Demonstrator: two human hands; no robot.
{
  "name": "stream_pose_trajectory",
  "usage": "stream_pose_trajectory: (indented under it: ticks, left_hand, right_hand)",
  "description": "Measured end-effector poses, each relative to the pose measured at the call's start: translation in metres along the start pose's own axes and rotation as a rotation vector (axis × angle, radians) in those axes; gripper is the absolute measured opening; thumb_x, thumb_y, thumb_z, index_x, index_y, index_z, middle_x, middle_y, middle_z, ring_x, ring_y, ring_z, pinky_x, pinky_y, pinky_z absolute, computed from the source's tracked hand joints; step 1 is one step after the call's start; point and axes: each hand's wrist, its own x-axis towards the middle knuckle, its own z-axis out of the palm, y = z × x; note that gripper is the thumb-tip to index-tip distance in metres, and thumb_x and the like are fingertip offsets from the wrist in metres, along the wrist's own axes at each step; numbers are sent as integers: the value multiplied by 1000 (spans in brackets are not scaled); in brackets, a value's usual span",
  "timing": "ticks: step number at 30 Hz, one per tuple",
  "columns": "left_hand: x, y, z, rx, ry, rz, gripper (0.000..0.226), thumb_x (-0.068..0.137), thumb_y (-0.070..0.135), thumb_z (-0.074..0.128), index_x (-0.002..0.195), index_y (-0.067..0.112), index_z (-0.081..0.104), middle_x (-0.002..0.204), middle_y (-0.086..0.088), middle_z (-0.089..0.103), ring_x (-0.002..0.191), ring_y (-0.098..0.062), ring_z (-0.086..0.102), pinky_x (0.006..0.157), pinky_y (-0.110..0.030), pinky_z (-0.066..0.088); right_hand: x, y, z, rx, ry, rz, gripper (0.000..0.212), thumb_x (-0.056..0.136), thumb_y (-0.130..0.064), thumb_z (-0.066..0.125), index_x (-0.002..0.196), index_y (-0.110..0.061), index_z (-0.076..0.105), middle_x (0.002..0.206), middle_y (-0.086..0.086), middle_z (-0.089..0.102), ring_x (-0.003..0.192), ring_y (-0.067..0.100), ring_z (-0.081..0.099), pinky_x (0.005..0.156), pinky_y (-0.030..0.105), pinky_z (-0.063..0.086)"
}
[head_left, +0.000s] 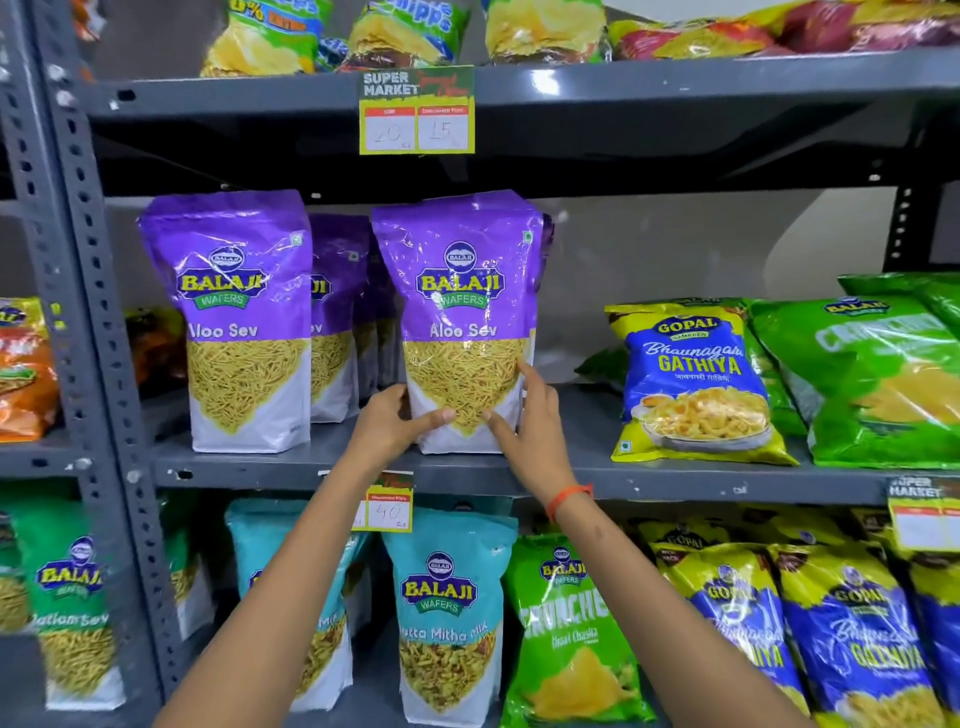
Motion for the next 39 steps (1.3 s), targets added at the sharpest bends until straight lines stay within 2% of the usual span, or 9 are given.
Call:
stream_pose_trajectory:
  ticks: [5,8,11,16,22,24,31,36,39]
  left_hand:
    - [-8,6,3,-21,14,-25,117,38,85,68,127,13,47,131,-9,59,119,-26,56,101,-50,46]
    - [-25,25,11,53,160,47,107,64,58,75,145,10,24,151,-12,38,137,-28,38,110,-44,35]
    - [-40,37,27,179,328,214,104,74,54,67,148,5,12,158,-15,19,145,-29,20,116,-41,20]
    - [-59,47,61,338,454,429,84,90,56,41,148,2,10,158,-18,14,147,-25,15,119,-38,14]
    - [-88,52,111,242,447,597,67,97,31,45,147,1,12,157,-15,15,147,-23,13,120,-43,20]
    - [-104,41,131,239,449,614,66,96,27,49,146,-1,15,156,-15,15,148,-22,10,119,-44,20]
    - [-171,-42,205,331,228,474,70,97,38,40,150,14,0,161,0,-9,149,-17,5,120,-40,16]
    - [-205,-100,236,288,-36,142,71,94,60,15,149,16,8,160,-1,10,146,-14,16,111,-41,35]
    - [-210,-111,240,228,-119,-9,74,91,59,23,149,15,13,159,-4,19,143,-21,28,104,-35,42]
  right_hand:
    - [-4,3,-3,14,57,9,61,85,-19,60,138,-14,30,131,17,40,124,30,42,104,51,40]
    - [-6,1,-5,48,108,-21,53,84,-25,55,132,-13,37,128,13,42,117,28,48,99,52,44]
    - [-9,-1,-11,57,200,-93,41,84,-23,50,123,-13,43,121,7,45,109,25,53,92,51,49]
    - [-15,-4,-35,-23,409,-277,26,85,-7,47,110,-9,52,103,1,47,94,22,53,82,44,51]
    - [-44,10,-65,-75,533,-303,18,89,-1,45,104,-5,54,100,3,50,91,14,49,84,17,40]
    - [-65,23,-70,-110,538,-317,16,89,-1,46,102,-5,55,100,1,50,92,14,48,86,16,38]
    - [-142,98,-71,-243,393,-194,11,91,-10,45,99,-13,52,100,-1,48,94,20,49,83,37,46]
    - [-186,173,-60,-310,92,217,34,88,-29,42,114,-9,49,110,11,56,104,19,49,93,43,44]
    - [-197,202,-59,-325,-86,468,56,86,-30,51,131,1,40,119,22,54,115,35,47,99,33,33]
